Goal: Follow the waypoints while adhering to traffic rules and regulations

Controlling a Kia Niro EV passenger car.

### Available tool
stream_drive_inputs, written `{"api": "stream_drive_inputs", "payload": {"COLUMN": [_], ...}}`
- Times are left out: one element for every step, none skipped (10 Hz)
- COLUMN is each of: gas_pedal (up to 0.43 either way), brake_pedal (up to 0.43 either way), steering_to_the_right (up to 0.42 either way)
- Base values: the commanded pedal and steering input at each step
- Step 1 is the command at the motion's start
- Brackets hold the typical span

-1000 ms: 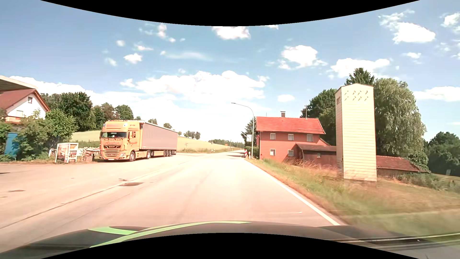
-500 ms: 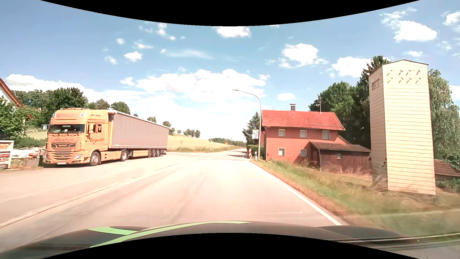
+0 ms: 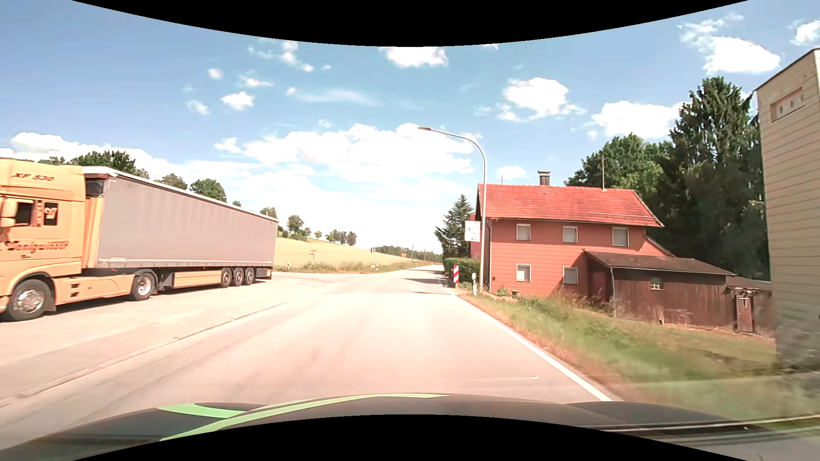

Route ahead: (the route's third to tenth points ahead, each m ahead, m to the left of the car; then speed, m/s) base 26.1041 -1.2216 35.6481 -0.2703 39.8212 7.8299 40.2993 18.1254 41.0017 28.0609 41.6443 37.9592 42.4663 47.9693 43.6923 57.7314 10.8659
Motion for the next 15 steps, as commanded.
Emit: {"api": "stream_drive_inputs", "payload": {"gas_pedal": [0.000, 0.000, 0.000, 0.000, 0.000, 0.000, 0.000, 0.000, 0.000, 0.000, 0.000, 0.000, 0.000, 0.000, 0.000], "brake_pedal": [0.091, 0.091, 0.104, 0.116, 0.122, 0.128, 0.140, 0.152, 0.159, 0.171, 0.183, 0.189, 0.207, 0.213, 0.213], "steering_to_the_right": [0.003, 0.003, 0.005, 0.006, 0.007, 0.007, 0.008, 0.008, 0.009, 0.011, 0.011, 0.011, 0.012, 0.013, 0.013]}}
